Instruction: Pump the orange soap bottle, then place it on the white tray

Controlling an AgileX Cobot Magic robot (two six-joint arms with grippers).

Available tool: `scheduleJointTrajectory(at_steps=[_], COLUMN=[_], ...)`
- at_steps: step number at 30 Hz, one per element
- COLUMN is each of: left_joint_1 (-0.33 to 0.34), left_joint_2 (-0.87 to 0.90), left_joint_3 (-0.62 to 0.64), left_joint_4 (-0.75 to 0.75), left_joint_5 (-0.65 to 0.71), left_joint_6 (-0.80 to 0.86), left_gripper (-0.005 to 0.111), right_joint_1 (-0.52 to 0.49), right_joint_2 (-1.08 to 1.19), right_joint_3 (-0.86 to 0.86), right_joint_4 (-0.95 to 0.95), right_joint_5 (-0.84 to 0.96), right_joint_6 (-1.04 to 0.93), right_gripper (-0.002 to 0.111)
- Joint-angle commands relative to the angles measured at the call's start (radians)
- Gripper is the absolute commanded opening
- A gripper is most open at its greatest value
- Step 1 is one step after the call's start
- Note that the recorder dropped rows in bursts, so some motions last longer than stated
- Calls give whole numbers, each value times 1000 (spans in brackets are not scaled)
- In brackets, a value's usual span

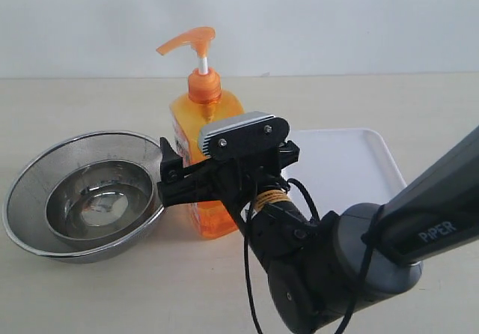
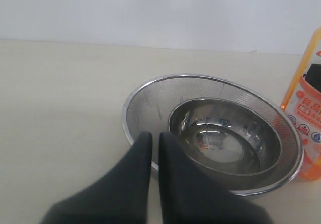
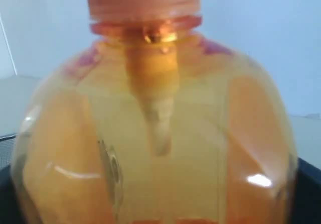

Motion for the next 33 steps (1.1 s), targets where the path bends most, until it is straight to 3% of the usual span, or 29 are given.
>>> scheduleJointTrajectory(at_steps=[1, 15, 17, 19, 22, 23, 24, 33], left_joint_1=[0, 0, 0, 0, 0, 0, 0, 0], left_joint_2=[-2, -2, -2, -2, -2, -2, -2, -2], left_joint_3=[3, 3, 3, 3, 3, 3, 3, 3], left_joint_4=[0, 0, 0, 0, 0, 0, 0, 0], left_joint_5=[-6, -6, -6, -6, -6, -6, -6, -6], left_joint_6=[-10, -10, -10, -10, -10, -10, -10, -10], left_gripper=[5, 5, 5, 5, 5, 5, 5, 5], right_joint_1=[-2, -2, -2, -2, -2, -2, -2, 49], right_joint_2=[20, 56, 56, 56, 56, 56, 56, -7], right_joint_3=[-16, -17, -17, -17, -17, -17, -17, -17], right_joint_4=[-4, 18, 18, 16, 16, 16, 16, 63], right_joint_5=[-9, -9, -9, -9, -9, -9, -9, -9], right_joint_6=[-1, 7, 7, 10, 10, 10, 11, -373], right_gripper=[101, 99, 90, 70, 32, 12, 0, 0])
